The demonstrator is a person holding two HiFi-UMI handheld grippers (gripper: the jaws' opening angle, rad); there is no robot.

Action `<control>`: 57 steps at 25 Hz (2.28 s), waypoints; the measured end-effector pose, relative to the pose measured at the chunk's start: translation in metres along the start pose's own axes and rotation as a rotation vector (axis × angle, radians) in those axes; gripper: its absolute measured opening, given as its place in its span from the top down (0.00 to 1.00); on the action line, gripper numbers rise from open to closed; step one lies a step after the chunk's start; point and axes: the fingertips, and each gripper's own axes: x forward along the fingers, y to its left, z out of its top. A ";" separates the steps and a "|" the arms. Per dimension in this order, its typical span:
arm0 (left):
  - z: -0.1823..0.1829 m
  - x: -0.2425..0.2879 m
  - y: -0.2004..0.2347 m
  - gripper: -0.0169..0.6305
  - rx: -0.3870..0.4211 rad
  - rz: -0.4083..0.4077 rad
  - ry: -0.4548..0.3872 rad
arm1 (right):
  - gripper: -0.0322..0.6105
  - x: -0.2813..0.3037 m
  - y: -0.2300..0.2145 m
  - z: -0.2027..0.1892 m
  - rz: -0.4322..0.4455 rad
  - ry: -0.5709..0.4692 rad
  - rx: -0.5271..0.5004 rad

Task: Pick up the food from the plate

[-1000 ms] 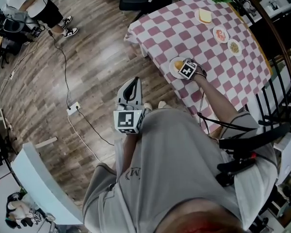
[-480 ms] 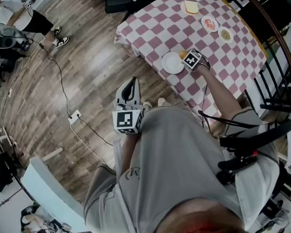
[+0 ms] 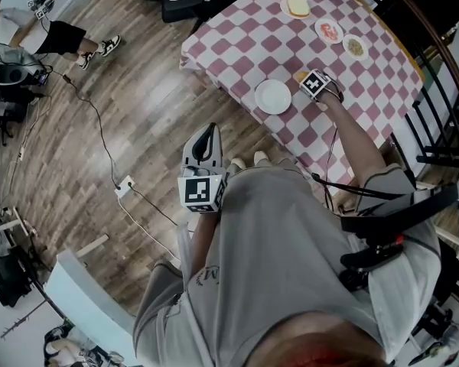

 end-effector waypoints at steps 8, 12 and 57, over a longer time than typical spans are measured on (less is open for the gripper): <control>-0.005 -0.009 0.013 0.96 -0.005 0.060 0.026 | 0.47 0.027 -0.016 -0.014 0.035 0.055 0.096; -0.003 -0.012 0.018 0.96 0.000 0.087 0.033 | 0.47 0.038 -0.021 -0.016 0.033 0.076 0.086; 0.001 0.034 0.028 0.96 -0.027 -0.105 -0.024 | 0.41 -0.094 -0.010 0.041 0.018 -0.252 0.279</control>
